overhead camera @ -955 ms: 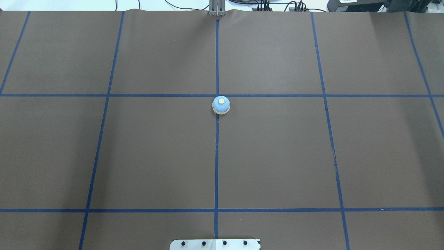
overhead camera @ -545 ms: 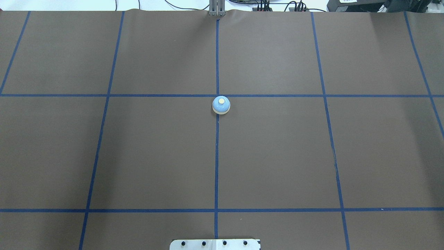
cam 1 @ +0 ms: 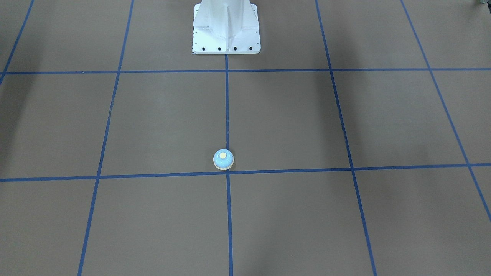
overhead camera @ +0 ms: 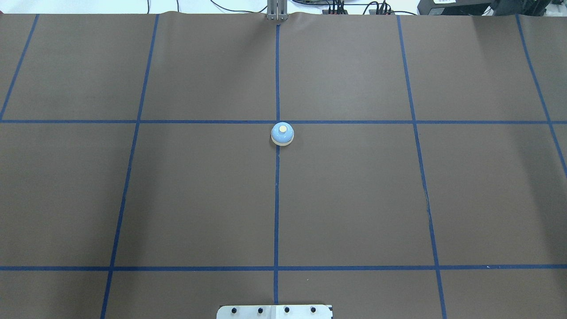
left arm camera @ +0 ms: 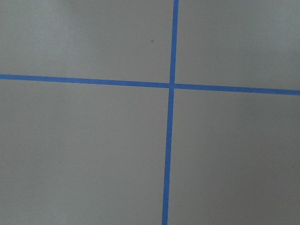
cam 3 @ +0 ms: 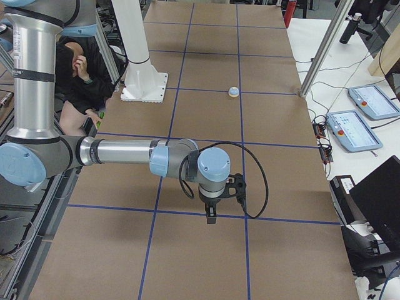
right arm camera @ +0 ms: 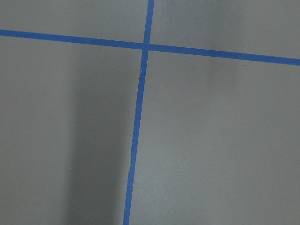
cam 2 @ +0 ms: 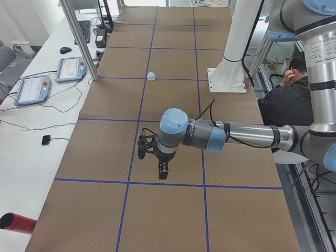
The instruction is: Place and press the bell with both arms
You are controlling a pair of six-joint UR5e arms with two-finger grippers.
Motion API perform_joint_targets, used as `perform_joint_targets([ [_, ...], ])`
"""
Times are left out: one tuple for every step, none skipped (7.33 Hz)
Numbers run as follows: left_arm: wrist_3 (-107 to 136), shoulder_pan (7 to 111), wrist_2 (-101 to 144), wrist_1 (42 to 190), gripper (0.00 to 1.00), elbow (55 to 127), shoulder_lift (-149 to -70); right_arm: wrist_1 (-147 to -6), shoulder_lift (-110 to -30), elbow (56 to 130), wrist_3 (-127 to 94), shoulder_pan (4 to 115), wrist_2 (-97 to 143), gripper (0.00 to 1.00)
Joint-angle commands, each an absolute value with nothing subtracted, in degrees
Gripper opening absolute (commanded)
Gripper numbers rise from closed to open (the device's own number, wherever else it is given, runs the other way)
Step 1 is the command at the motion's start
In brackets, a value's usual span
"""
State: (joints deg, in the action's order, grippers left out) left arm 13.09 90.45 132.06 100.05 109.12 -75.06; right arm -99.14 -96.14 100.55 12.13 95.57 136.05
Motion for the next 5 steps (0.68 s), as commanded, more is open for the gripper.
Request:
perform_joint_targets([
  [13.01, 90.44, 131.84, 100.02, 1.0, 109.16, -75.06, -99.14, -96.06, 103.79, 6.51, 93.7, 136.32, 1.0],
  [13.01, 90.53, 131.84, 100.02, 1.0, 109.25, -75.06, -99.14, -96.06, 103.89, 6.42, 93.0, 136.41, 1.0],
  [12.92, 90.44, 131.84, 100.02, 1.0, 109.25, -75.06, -99.14, -96.06, 103.89, 6.59, 92.9, 136.41, 1.0],
  [12.92, 90.44, 131.75, 100.02, 1.0, 109.16, -75.06, -99.14, -96.06, 103.89, 6.68, 92.9, 136.49, 1.0],
  [12.92, 90.44, 131.66, 100.02, 1.0, 109.07, -75.06, -99.14, -96.06, 103.8, 6.94, 92.9, 136.49, 1.0],
])
